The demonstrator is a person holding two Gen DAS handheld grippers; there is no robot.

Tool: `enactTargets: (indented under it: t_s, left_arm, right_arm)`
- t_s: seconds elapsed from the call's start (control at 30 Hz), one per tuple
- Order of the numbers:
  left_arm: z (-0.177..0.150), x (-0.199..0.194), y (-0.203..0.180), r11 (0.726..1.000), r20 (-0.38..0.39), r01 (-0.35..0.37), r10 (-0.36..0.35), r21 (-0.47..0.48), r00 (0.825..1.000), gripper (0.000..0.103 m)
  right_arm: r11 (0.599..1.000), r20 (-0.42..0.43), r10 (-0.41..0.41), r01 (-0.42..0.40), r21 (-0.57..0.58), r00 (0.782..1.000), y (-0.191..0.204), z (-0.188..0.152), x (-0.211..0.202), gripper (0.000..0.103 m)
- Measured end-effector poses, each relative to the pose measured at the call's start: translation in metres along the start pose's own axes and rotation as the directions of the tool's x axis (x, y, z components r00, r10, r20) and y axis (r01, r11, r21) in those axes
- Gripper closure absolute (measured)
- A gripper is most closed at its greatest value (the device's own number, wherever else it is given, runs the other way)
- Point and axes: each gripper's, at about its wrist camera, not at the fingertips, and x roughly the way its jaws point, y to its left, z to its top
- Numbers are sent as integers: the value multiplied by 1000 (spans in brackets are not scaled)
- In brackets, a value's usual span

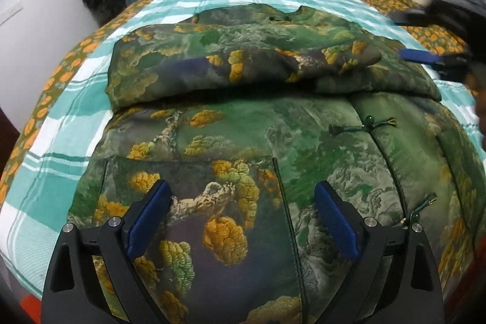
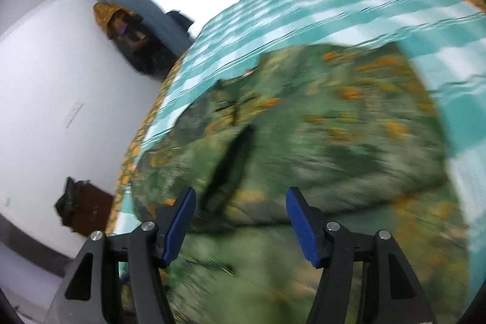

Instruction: Fold large clothes

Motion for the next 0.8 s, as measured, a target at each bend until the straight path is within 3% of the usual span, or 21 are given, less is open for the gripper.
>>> enactTargets:
  t_s: [0.13, 0.17, 0.2, 0.23, 0.37, 0.43, 0.47, 0.53, 0.57, 0.7, 0.8]
  left_arm:
    - [-1, -2, 3, 1000, 0, 10, -10, -7, 1000, 7]
    - [0, -3, 5, 1000, -1, 15, -15, -14, 1000, 7]
    - [0, -5, 7, 1000, -1, 19, -19, -21, 1000, 7]
    - [1, -6, 9, 999, -1, 24, -24, -29, 1000, 7]
    - [13, -9, 18, 996, 7, 56, -56, -67, 998, 7]
    - [24, -9, 20, 993, -1, 80, -80, -88, 997, 7]
    - [34, -10, 23, 989, -10, 102, -104, -108, 995, 7]
    - [53, -11, 31, 981, -17, 133, -136, -139, 991, 7]
    - [68, -13, 39, 975, -15, 148, -152, -165, 988, 7]
    - [117, -3, 68, 959, 4, 159, -162, -236, 987, 7]
    - [148, 29, 77, 962, 3, 143, -147, -231, 989, 8]
  right_arm:
    - [998, -141, -35, 41, 39, 989, 8, 3, 62, 41]
    - [998, -140, -51, 54, 15, 989, 13, 3, 67, 47]
    - [997, -130, -73, 70, -24, 989, 19, 4, 68, 78]
    - [992, -98, -105, 97, -85, 990, 28, 8, 64, 87]
    - [966, 73, -154, 166, -197, 985, 42, 35, 36, 87]
    - [947, 81, -199, 213, -241, 977, 40, 44, 40, 86]
    - [930, 57, -243, 249, -270, 968, 37, 45, 48, 82]
    - [888, -13, -345, 322, -329, 938, 29, 39, 70, 56]
    - [870, -24, -365, 332, -364, 931, 27, 33, 74, 52]
    - [832, 120, -318, 337, -439, 941, 42, 24, 36, 52]
    - [850, 114, -193, 224, -477, 975, 62, 27, 33, 52]
